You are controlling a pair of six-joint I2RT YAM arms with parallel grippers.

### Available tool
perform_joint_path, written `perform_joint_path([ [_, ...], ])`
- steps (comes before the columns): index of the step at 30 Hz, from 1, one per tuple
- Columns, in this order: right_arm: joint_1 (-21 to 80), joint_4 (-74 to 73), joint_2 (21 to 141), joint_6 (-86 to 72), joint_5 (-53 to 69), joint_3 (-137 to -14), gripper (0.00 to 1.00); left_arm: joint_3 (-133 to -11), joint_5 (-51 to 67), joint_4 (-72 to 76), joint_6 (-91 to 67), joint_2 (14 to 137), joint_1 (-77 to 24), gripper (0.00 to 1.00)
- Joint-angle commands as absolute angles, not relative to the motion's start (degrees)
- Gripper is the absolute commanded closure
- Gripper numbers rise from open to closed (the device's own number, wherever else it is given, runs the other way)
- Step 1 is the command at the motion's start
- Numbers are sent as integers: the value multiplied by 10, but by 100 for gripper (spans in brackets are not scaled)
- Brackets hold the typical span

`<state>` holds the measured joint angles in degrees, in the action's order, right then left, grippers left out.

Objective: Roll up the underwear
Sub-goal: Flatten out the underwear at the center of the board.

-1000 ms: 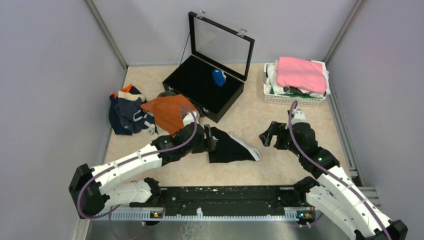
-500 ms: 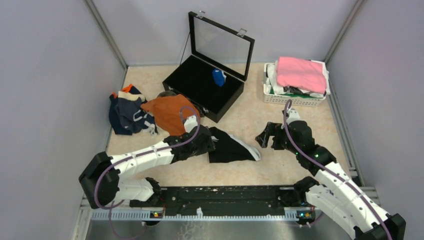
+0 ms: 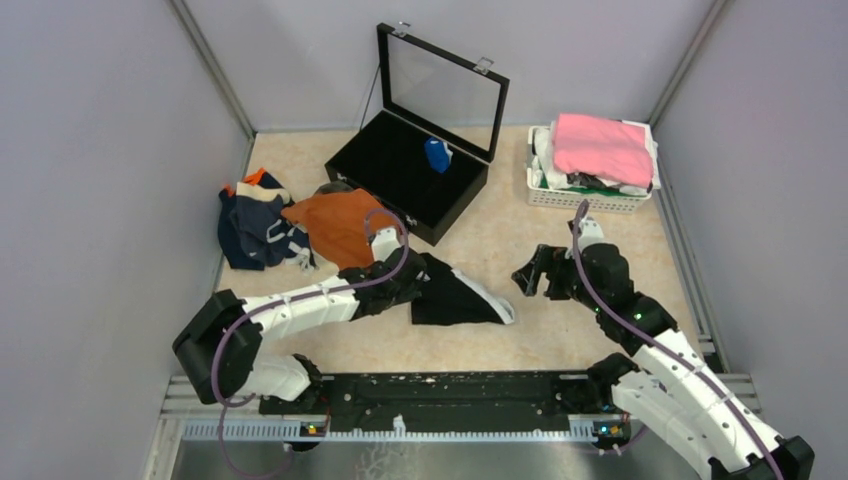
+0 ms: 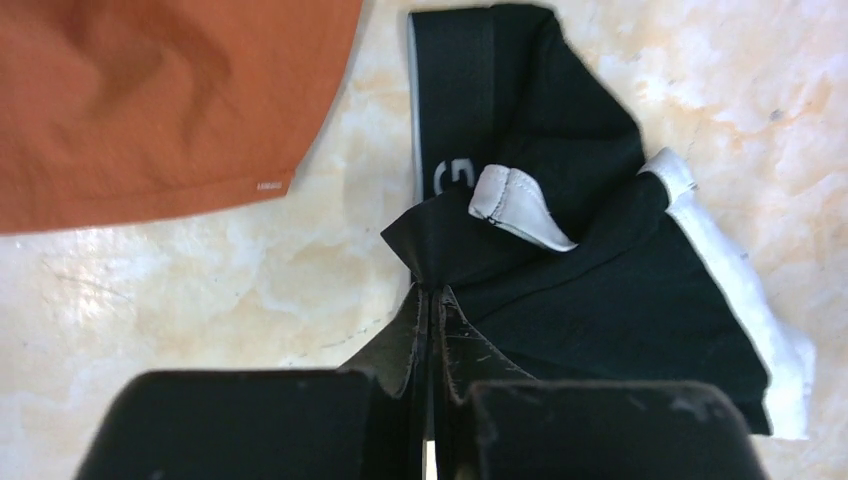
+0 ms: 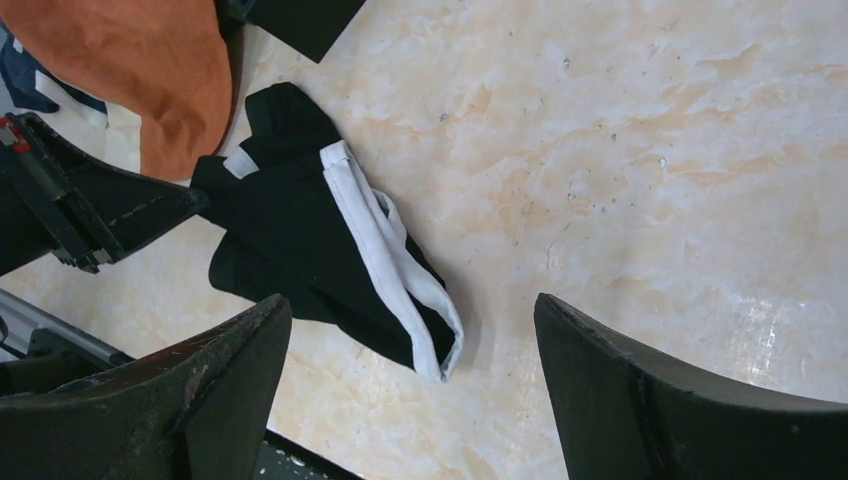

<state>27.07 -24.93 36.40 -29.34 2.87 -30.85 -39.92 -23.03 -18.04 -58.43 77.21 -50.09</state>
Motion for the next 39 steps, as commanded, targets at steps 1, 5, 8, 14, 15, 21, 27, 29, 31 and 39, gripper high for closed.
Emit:
perform_joint_path([
  [1, 266, -248, 340, -285, 14, -321, 10, -461, -263, -166, -500, 758, -496, 100],
  [5, 266, -259, 321, -284, 3, -324, 10, -508, -249, -157, -398, 713, -496, 100],
  [8, 266, -265, 307, -284, -22, -326, 10, -542, -192, -125, -303, 680, -496, 100],
  [14, 266, -271, 284, -289, -51, -331, 10, -656, -11, -128, -164, 710, -502, 100],
  [15, 266, -273, 278, -291, -59, -332, 10, -682, 29, -138, -152, 726, -508, 100],
  [21, 266, -287, 230, -311, -115, -331, 10, -783, 131, -157, -134, 786, -546, 100],
  [27, 266, -302, 202, -320, -156, -332, 10, -747, 103, -139, -135, 734, -548, 100],
  [29, 266, -303, 200, -321, -159, -329, 10, -706, 58, -148, -142, 708, -544, 100],
  [31, 266, -302, 202, -323, -158, -325, 10, -662, 49, -146, -157, 675, -538, 100],
  [39, 266, -296, 189, -322, -157, -340, 10, -691, 47, -164, -188, 685, -535, 100],
])
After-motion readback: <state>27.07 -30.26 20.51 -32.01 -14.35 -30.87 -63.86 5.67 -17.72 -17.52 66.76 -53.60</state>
